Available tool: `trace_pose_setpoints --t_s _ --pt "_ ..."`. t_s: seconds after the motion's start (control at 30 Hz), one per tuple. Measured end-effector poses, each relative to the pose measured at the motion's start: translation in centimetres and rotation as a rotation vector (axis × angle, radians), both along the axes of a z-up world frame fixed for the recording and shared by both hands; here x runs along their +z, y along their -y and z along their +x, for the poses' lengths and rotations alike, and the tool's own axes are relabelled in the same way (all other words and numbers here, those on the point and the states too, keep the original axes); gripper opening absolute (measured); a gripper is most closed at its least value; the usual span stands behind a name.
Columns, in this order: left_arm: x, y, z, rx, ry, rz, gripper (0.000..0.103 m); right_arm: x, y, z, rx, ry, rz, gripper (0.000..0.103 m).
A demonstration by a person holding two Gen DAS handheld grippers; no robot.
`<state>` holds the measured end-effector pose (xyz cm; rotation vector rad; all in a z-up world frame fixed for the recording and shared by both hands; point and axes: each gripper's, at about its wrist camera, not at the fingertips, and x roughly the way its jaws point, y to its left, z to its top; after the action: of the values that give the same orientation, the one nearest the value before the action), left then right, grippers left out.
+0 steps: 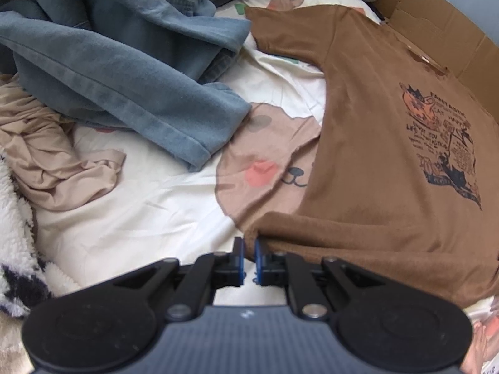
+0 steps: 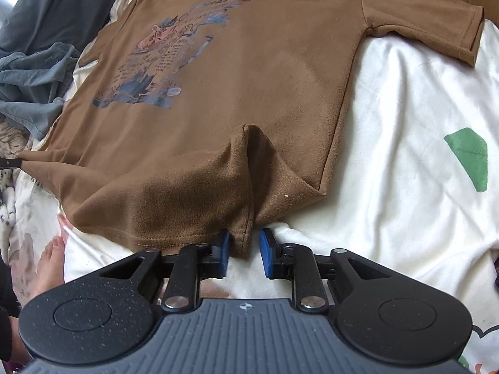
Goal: Fold clothes
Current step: 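Hold the hem with both tools and pull it taut away from the collar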
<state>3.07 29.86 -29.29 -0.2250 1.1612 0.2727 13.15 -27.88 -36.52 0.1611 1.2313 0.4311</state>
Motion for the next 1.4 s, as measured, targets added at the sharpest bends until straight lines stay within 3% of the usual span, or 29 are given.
trace_pose_setpoints --t_s 0.03,0.2,0.83,1.13,1.4 --pt "0.0 0.0 -0.1 0.002 0.002 -0.001 0.007 0.1 0.0 0.0 0.000 0.000 0.001 0.004" --pt "0.8 0.1 -0.5 0.008 0.017 -0.008 0.007 1.2 0.1 -0.6 -0.007 0.004 -0.006 0.003" --pt "5.9 1.4 -4.1 0.003 0.090 -0.098 0.007 10.9 3.4 -8.0 -0.095 -0.027 -0.079 0.003" --pt "7.1 0.9 -5.3 -0.012 0.079 -0.139 0.007 13.3 3.6 -11.6 -0.160 -0.071 -0.067 0.002" --pt "9.3 0.2 -5.2 -0.017 0.079 -0.144 0.007 15.0 3.6 -12.3 -0.195 -0.074 -0.042 0.002"
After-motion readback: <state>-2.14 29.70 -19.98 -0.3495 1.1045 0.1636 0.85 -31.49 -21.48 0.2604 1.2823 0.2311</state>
